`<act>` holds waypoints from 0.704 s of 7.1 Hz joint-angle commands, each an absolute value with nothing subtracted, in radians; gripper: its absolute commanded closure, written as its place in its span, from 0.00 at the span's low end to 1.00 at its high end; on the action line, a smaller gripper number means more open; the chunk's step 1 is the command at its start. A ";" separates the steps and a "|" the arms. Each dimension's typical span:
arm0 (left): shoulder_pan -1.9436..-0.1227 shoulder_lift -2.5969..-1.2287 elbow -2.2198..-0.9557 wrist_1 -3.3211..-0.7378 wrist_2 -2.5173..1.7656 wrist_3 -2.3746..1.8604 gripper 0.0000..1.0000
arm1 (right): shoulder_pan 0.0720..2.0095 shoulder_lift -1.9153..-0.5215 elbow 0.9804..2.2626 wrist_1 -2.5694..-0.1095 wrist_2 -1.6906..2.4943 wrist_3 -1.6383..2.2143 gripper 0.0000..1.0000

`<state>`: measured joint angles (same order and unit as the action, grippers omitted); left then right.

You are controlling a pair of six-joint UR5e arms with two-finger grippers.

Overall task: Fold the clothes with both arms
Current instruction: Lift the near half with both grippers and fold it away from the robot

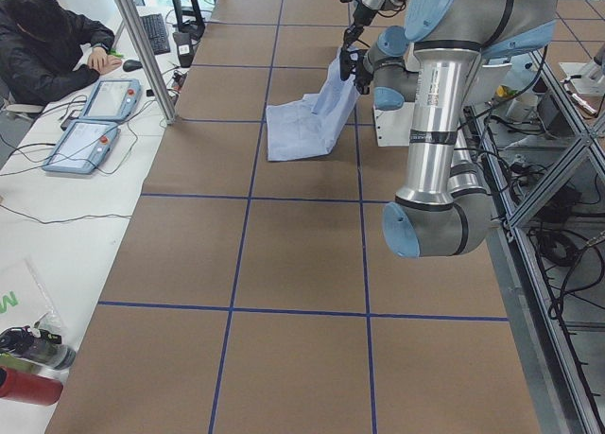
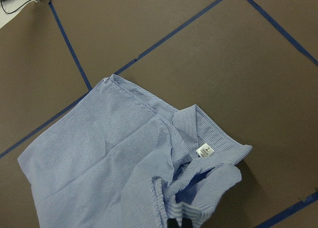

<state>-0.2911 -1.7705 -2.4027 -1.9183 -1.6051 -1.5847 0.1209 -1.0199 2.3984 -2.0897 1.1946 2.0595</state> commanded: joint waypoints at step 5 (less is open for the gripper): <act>-0.567 -2.029 -1.889 -1.853 -1.605 -1.306 1.00 | 0.411 -0.850 1.793 -1.708 1.255 1.858 1.00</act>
<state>-0.5382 -2.0042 -1.9676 -1.8473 -1.6070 -1.3450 0.3707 -0.8931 1.9176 -1.7659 1.2451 1.8926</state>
